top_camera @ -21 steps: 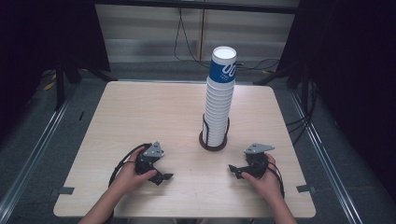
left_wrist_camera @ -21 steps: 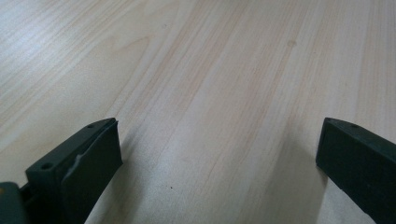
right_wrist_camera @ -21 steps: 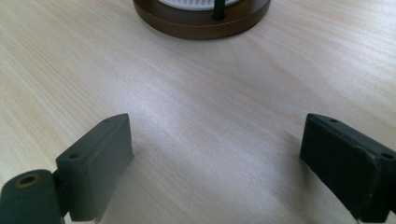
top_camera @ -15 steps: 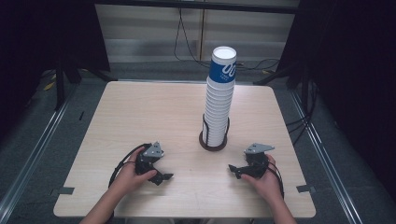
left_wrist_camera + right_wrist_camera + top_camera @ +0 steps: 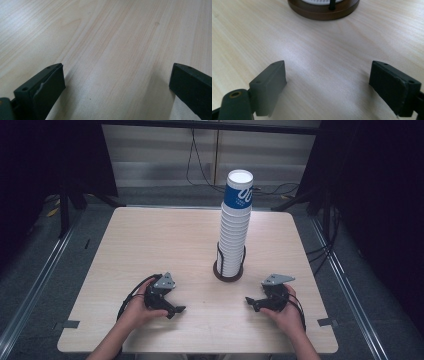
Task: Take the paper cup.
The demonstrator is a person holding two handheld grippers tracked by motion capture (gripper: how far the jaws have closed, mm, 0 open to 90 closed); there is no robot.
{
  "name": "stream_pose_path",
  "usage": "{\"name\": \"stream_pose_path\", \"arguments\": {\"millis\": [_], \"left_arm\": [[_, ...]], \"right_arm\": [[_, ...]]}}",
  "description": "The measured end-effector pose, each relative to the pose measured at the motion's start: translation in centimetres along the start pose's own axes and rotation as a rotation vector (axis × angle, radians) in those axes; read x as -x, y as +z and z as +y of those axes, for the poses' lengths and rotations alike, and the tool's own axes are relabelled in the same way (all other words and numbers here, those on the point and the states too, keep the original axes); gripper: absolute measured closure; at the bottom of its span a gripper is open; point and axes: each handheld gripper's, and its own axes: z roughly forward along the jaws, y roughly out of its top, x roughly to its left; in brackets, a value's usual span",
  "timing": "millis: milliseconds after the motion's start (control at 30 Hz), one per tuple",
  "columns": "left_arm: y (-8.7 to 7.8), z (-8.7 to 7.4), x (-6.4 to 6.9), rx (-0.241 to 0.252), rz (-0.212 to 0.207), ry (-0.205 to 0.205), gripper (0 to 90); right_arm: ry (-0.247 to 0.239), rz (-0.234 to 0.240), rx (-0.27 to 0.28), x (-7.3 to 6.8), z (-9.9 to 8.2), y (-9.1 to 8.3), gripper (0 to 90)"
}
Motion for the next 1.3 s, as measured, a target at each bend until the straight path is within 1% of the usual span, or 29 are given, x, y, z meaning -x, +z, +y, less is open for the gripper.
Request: {"name": "stream_pose_path", "arguments": {"millis": [33, 67, 100, 133, 167, 200, 233, 267, 300, 333, 367, 400, 433, 467, 533, 567, 600, 633, 733, 767, 800, 833, 900, 1000, 1033, 1100, 1167, 1233, 1300], "left_arm": [[-0.1, 0.0, 0.1, 0.001, 0.009, -0.012, 0.5], [-0.1, 0.0, 0.1, -0.001, 0.022, -0.014, 1.9], [-0.1, 0.0, 0.1, 0.012, 0.024, -0.047, 2.9], [-0.2, 0.1, 0.1, 0.003, 0.016, -0.066, 3.8], [-0.2, 0.2, 0.1, 0.011, 0.005, -0.074, 3.8], [-0.3, 0.2, 0.1, 0.016, -0.007, -0.071, 6.7], [-0.4, 0.3, 0.2, 0.015, 0.000, -0.065, 11.9], [-0.5, 0.4, 0.2, -0.007, 0.008, -0.057, 11.9], [-0.6, 0.5, 0.2, -0.021, 0.004, -0.067, 12.3], [-0.7, 0.6, 0.2, -0.032, 0.010, -0.072, 12.3], [-0.8, 0.8, 0.1, -0.017, 0.010, -0.084, 12.9], [-1.1, 1.0, 0.0, -0.013, 0.011, -0.095, 14.3], [-1.2, 1.2, 0.0, 0.008, -0.001, -0.119, 15.1], [-1.4, 1.6, -0.2, 0.012, -0.010, -0.128, 15.1], [-1.8, 2.4, -0.3, 0.035, -0.008, -0.114, 15.1], [-2.1, 3.0, -0.3, 0.045, -0.010, -0.114, 15.1], [-2.3, 3.4, -0.4, 0.055, -0.008, -0.111, 15.1], [-2.6, 3.9, -0.4, 0.072, -0.011, -0.119, 15.1], [-3.2, 5.7, -0.5, 0.104, -0.028, -0.111, 15.1], [-3.3, 6.4, -0.6, 0.104, -0.031, -0.101, 15.1], [-3.3, 7.0, -0.6, 0.106, -0.026, -0.090, 15.1], [-3.4, 7.6, -0.7, 0.107, -0.024, -0.085, 15.1], [-3.5, 8.7, -0.8, 0.119, -0.035, -0.077, 15.1], [-3.8, 10.0, -1.0, 0.122, -0.037, -0.088, 15.1], [-3.9, 10.4, -1.1, 0.123, -0.033, -0.089, 15.0], [-4.1, 11.2, -1.3, 0.126, -0.029, -0.084, 15.1], [-4.3, 12.0, -1.5, 0.128, -0.015, -0.075, 15.0], [-4.5, 12.8, -1.5, 0.131, -0.015, -0.072, 15.0], [-4.6, 13.7, -1.4, 0.130, -0.008, -0.061, 15.0]], "right_arm": [[0.001, 0.010, -0.004, 0.0, 0.1, -0.2, 14.5], [0.009, 0.011, 0.004, 0.0, 0.3, -0.4, 14.7], [0.014, 0.012, 0.019, 0.0, 0.7, -1.0, 14.7], [0.018, 0.011, 0.031, 0.0, 1.0, -1.4, 14.9], [0.018, 0.011, 0.031, 0.0, 1.0, -1.4, 14.9], [0.027, 0.019, 0.050, 0.0, 1.4, -1.8, 15.2], [0.056, 0.036, 0.079, 0.1, 2.4, -2.5, 16.9], [0.056, 0.036, 0.079, 0.1, 2.4, -2.5, 16.9], [0.051, 0.039, 0.089, 0.2, 3.0, -2.9, 17.1], [0.042, 0.039, 0.095, 0.2, 3.6, -3.3, 17.0], [0.039, 0.045, 0.100, 0.2, 4.2, -3.6, 16.6], [0.037, 0.054, 0.109, 0.2, 4.8, -4.0, 16.4], [0.035, 0.056, 0.124, 0.3, 5.3, -4.2, 16.5], [0.029, 0.060, 0.127, 0.3, 5.9, -4.5, 16.5], [0.012, 0.067, 0.118, 0.4, 7.0, -4.9, 16.5], [0.003, 0.072, 0.109, 0.5, 8.4, -5.4, 16.4], [-0.003, 0.074, 0.110, 0.5, 8.9, -5.6, 16.4], [-0.003, 0.074, 0.110, 0.5, 8.9, -5.6, 16.4], [-0.006, 0.083, 0.139, 0.8, 10.9, -6.7, 16.1], [-0.012, 0.083, 0.150, 0.8, 12.0, -7.3, 15.5], [-0.012, 0.083, 0.150, 0.8, 12.0, -7.3, 15.5], [-0.014, 0.088, 0.157, 0.8, 12.5, -7.6, 15.4], [-0.022, 0.095, 0.175, 0.8, 13.4, -8.1, 15.4], [0.019, 0.139, 0.208, 0.9, 14.3, -8.8, 15.4], [0.021, 0.139, 0.208, 1.0, 14.6, -9.0, 15.3], [0.008, 0.121, 0.218, 1.0, 15.3, -9.5, 15.1], [0.007, 0.126, 0.232, 1.1, 16.1, -10.1, 15.1], [-0.005, 0.125, 0.248, 0.9, 17.3, -10.8, 14.4], [-0.008, 0.122, 0.251, 0.9, 17.7, -11.0, 14.4]]}}
